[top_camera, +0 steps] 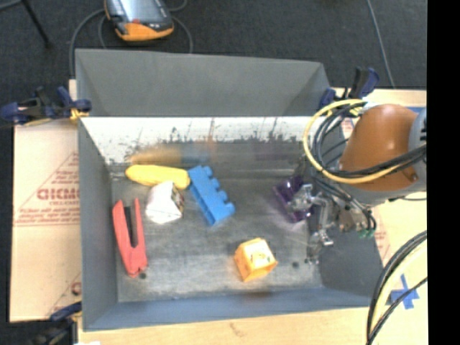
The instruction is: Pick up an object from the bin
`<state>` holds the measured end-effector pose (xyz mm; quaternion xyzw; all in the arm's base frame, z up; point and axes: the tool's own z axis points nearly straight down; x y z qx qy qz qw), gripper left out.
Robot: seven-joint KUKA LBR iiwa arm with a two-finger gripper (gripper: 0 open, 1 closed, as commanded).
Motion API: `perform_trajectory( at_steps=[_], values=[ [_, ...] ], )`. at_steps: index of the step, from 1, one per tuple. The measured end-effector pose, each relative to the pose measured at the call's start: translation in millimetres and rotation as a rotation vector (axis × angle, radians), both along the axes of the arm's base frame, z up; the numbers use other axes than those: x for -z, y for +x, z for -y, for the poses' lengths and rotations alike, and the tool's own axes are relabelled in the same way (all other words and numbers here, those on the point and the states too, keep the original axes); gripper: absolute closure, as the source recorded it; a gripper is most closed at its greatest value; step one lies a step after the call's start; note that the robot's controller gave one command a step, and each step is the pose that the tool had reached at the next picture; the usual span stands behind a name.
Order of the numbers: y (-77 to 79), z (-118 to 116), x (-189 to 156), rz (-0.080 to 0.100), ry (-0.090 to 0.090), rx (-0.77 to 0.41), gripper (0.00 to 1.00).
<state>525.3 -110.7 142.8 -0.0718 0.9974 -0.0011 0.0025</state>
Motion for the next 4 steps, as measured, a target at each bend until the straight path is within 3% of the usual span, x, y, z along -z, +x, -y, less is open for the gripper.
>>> perform_trajectory(
  at_steps=[1,2,4],
  values=[
    [-2.6,-57.5,-1.1,-0.004,0.002,0.035,0.00],
    [12.3,-68.6,32.3,-0.009,0.013,0.023,0.00],
    [19.3,-57.5,31.0,0.015,-0.004,0.022,0.00]
  ],
)
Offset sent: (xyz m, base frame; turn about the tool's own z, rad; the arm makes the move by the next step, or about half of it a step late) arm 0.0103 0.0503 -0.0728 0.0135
